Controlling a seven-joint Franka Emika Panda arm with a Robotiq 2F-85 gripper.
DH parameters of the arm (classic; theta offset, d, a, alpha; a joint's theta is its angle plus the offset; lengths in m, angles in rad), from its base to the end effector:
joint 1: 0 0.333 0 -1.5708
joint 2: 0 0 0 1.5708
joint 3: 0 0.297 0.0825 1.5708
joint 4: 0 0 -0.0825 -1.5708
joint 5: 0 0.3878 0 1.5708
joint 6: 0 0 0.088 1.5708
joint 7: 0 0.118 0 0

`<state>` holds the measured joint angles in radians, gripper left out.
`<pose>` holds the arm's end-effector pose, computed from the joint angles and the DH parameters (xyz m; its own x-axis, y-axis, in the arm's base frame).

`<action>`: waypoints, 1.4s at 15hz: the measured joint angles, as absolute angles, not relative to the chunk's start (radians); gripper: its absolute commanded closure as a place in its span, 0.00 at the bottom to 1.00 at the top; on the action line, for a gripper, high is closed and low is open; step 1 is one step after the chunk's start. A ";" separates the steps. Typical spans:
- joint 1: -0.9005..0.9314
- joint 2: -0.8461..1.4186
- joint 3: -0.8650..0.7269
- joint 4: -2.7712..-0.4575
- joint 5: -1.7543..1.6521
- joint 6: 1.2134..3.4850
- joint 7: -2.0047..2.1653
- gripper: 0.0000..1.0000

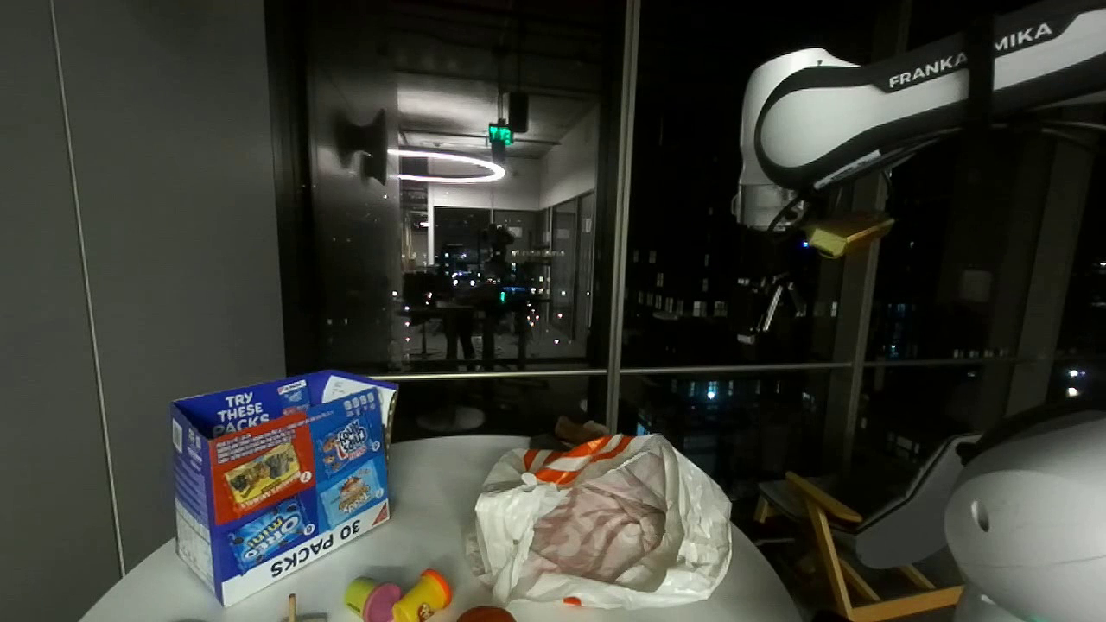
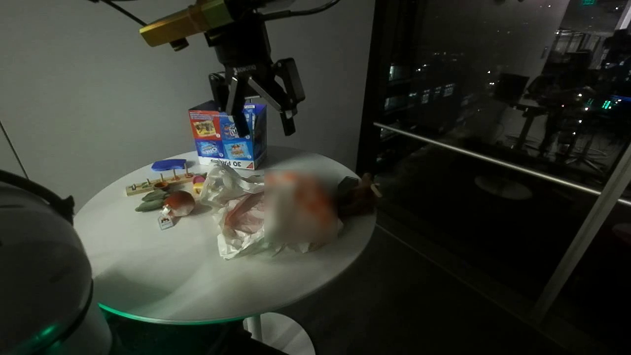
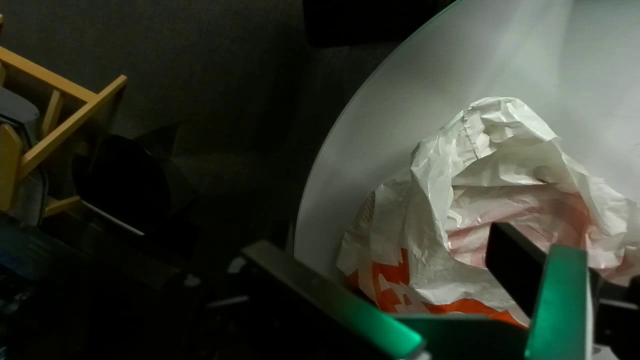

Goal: Put the yellow containers and radish in the plastic bag.

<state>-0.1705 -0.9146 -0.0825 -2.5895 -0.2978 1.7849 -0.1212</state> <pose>0.2941 -0.1074 0.5152 0.9962 -0.0464 0.0743 -0.0630 -0.9689 0.2395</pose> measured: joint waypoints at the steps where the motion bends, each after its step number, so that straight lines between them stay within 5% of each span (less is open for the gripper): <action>1: -0.170 -0.915 -0.082 -2.589 -0.298 1.785 -0.121 0.00; 11: -0.018 -0.911 -0.020 -2.697 -0.144 1.820 -0.085 0.00; 16: 0.216 -0.867 0.190 -2.760 0.047 1.868 0.000 0.00; 21: 0.366 -0.705 0.432 -2.763 0.093 2.144 0.103 0.00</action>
<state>0.3656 -0.7045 0.4319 -2.7634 0.0929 2.1438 0.1031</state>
